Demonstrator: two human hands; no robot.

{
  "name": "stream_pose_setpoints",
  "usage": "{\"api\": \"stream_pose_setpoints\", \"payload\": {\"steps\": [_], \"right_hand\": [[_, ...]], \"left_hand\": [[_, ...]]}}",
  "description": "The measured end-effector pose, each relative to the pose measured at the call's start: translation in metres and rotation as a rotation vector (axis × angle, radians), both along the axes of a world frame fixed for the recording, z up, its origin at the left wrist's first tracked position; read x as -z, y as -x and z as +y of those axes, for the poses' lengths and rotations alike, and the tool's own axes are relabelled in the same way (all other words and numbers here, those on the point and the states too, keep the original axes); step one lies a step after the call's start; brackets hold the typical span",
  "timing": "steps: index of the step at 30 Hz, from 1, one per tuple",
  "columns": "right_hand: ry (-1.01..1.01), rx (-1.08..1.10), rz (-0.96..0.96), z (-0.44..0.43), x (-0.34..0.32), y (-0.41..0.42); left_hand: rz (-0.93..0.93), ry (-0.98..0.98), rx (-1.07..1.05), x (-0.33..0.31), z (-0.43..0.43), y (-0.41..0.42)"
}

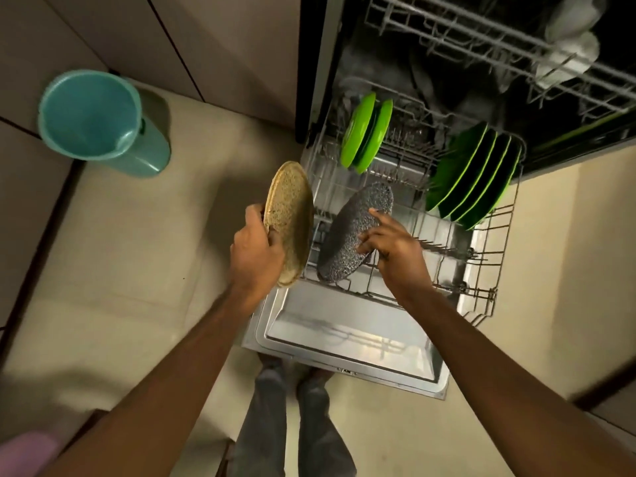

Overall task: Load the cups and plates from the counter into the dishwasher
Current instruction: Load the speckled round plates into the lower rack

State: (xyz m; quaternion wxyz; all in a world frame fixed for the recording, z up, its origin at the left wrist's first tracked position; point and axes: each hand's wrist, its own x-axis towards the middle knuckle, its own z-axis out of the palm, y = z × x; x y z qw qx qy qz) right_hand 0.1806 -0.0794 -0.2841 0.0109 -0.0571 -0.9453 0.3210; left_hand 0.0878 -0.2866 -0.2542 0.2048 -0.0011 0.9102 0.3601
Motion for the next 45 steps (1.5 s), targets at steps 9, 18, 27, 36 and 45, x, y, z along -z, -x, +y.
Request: {"api": "stream_pose_setpoints", "payload": {"steps": [9, 18, 27, 36, 45], "right_hand": [[0.012, -0.024, -0.065, 0.002, 0.024, 0.026], [-0.072, -0.135, -0.219, 0.01, 0.016, 0.068], [-0.114, -0.307, -0.353, 0.013, 0.015, 0.08], [-0.183, -0.327, -0.405, -0.004, 0.037, 0.072], [0.015, -0.15, -0.25, -0.021, 0.038, 0.072]], "left_hand": [[-0.004, 0.008, -0.003, 0.018, 0.004, 0.006], [-0.008, -0.014, -0.026, 0.02, 0.0, 0.013], [-0.007, -0.033, -0.052, 0.025, -0.01, 0.013], [-0.013, -0.046, -0.043, 0.024, -0.008, 0.013], [-0.005, -0.048, -0.018, 0.026, 0.002, 0.012]]}}
